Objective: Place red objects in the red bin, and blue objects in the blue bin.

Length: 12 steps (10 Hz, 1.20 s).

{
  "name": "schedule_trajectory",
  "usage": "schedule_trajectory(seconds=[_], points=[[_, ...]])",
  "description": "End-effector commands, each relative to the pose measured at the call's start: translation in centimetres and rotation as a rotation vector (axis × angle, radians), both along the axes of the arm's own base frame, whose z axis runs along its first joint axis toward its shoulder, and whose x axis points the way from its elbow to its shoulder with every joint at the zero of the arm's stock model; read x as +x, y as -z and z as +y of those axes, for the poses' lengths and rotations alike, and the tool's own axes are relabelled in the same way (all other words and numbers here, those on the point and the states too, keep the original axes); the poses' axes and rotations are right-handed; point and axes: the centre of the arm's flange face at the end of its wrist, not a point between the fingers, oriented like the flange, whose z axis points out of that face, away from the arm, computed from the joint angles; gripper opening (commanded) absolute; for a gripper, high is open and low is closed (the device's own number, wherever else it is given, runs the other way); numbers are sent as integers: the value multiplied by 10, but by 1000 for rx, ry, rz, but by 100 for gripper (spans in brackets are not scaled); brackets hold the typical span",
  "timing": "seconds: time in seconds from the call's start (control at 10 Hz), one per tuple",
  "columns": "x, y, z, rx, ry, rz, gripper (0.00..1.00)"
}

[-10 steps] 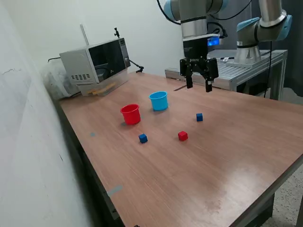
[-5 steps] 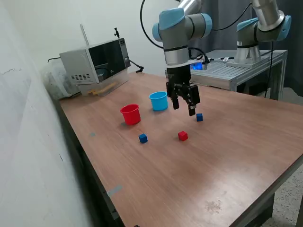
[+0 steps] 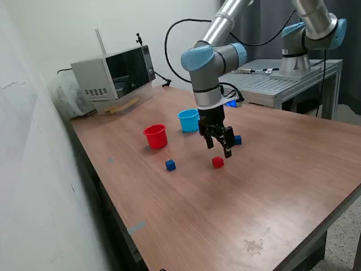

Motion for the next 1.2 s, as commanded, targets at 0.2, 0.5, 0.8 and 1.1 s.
schedule_trajectory(seconds=[0.2, 0.5, 0.8, 1.1], points=[[0, -3, -25, -3, -35, 30, 100], [-4, -6, -23, -5, -30, 52, 100], [-5, -1, -20, -4, -27, 50, 100], [-5, 5, -21, -1, -28, 44, 100]])
